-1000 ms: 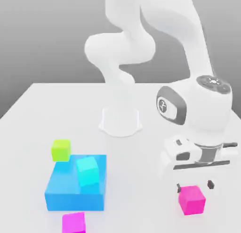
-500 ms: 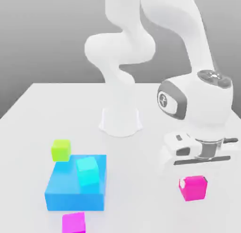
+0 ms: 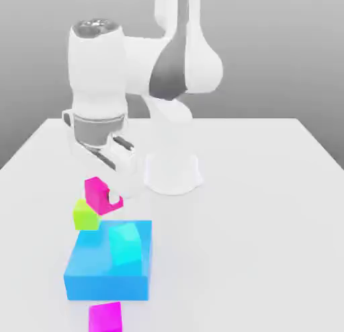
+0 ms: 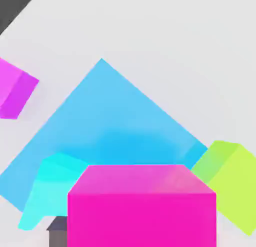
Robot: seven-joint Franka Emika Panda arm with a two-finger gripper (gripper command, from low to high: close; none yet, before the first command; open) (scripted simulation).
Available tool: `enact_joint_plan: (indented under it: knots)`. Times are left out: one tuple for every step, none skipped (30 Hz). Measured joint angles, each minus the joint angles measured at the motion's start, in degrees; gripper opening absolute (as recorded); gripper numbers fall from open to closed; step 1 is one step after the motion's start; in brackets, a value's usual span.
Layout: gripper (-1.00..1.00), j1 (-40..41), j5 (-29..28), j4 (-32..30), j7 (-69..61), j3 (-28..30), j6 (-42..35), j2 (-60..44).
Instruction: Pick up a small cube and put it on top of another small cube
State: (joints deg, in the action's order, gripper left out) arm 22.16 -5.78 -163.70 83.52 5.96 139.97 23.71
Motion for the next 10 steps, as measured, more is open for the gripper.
enact_joint_plan:
  knots:
    - [-1.00, 1.93, 0.17, -1.03, 0.91, 1.08, -1.00, 2.13]
    - [-1.00, 2.86, 0.27, -1.75, 1.33, 1.70, -0.24, 2.14]
    - [-1.00, 3.30, 0.33, -2.31, 1.50, 2.06, 1.38, 1.10]
    - [-1.00, 3.48, 0.38, -2.79, 1.56, 2.32, 3.43, -0.46]
    - [-1.00, 3.48, 0.45, -3.23, 1.52, 2.56, 5.69, -2.28]
    - [-1.00, 3.47, 0.50, -3.66, 1.50, 2.71, 8.07, -4.24]
    - [-1.00, 3.41, 0.57, -4.07, 1.44, 2.86, 10.50, -6.26]
    - [1.00, 3.35, 0.64, -4.36, 1.40, 2.96, 12.24, -7.70]
    - [1.00, 3.35, 0.64, -4.36, 1.40, 2.96, 12.24, -7.70]
    - [1.00, 3.35, 0.64, -4.36, 1.40, 2.96, 12.24, -7.70]
